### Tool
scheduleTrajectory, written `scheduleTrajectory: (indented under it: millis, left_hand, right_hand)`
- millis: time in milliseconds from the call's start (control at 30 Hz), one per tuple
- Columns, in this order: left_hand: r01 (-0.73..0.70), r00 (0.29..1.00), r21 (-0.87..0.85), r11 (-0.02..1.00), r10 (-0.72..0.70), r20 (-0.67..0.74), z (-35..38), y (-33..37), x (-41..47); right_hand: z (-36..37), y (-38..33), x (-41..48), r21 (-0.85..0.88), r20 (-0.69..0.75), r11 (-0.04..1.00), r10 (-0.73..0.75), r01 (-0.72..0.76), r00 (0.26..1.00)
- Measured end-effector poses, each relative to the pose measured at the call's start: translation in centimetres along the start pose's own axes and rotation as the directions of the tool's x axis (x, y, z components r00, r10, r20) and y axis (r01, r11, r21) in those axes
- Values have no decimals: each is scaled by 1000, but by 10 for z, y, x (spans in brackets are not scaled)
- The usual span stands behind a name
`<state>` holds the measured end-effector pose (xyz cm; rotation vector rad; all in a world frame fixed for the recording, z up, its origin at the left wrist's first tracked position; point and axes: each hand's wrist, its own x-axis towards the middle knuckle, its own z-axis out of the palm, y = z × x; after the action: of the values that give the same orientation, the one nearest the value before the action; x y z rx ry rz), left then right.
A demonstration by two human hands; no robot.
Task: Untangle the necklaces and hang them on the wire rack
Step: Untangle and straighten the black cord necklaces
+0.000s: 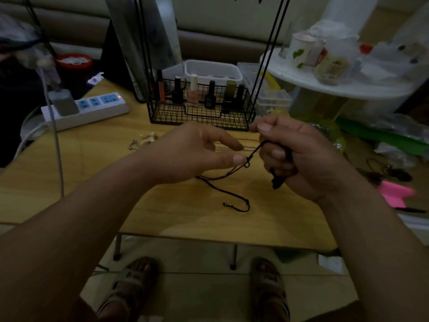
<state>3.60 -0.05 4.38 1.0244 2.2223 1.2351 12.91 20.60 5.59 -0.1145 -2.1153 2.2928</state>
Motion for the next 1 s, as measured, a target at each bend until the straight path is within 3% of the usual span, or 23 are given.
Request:
scheduleTrajectory:
  millis: [133,367,533,667,1000]
  left_hand:
    - [-22,998,-32,999,24,56,8,-1,2]
    - [-91,996,-54,994,91,-18,5,-1,3]
    - [-73,995,-202,977,58,-80,-8,-5,-2]
    - [-81,990,-297,952,41,-136,-7,-3,0]
    - [-56,993,-442,895,4,-119,-3,3,0]
  right_hand:
    - [6,-2,4,33,15,999,-40,40,999]
    - [6,-3,8,41,-40,998,-53,54,998]
    - [-8,1,5,-138,-113,990,-38,22,993]
    - [-1,5,3,-315,13,949,18,-14,1000]
    - [15,10,4,-280,-27,955,-106,95,994]
